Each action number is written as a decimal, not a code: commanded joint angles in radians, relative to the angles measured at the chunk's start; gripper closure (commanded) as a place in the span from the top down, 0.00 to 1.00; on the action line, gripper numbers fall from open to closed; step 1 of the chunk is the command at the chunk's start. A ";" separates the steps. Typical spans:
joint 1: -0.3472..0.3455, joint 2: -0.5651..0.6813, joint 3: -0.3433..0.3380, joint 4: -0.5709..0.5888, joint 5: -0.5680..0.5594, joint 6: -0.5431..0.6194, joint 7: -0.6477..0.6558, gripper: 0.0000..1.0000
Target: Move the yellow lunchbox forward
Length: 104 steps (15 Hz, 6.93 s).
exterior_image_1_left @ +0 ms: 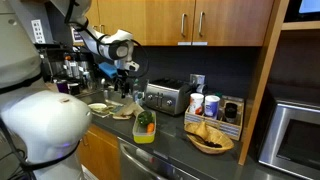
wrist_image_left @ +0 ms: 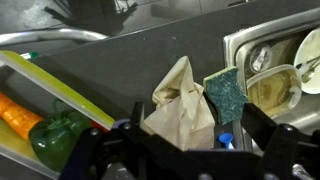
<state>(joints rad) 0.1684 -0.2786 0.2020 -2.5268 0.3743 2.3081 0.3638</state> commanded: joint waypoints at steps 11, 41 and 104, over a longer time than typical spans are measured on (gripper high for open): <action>-0.029 -0.025 0.015 -0.010 -0.083 -0.018 0.106 1.00; -0.121 0.019 -0.034 -0.049 -0.390 -0.221 0.281 1.00; -0.039 0.100 -0.190 -0.214 -0.182 0.137 -1.081 1.00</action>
<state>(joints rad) 0.1297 -0.1396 0.0185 -2.7018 0.1631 2.4206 -0.7027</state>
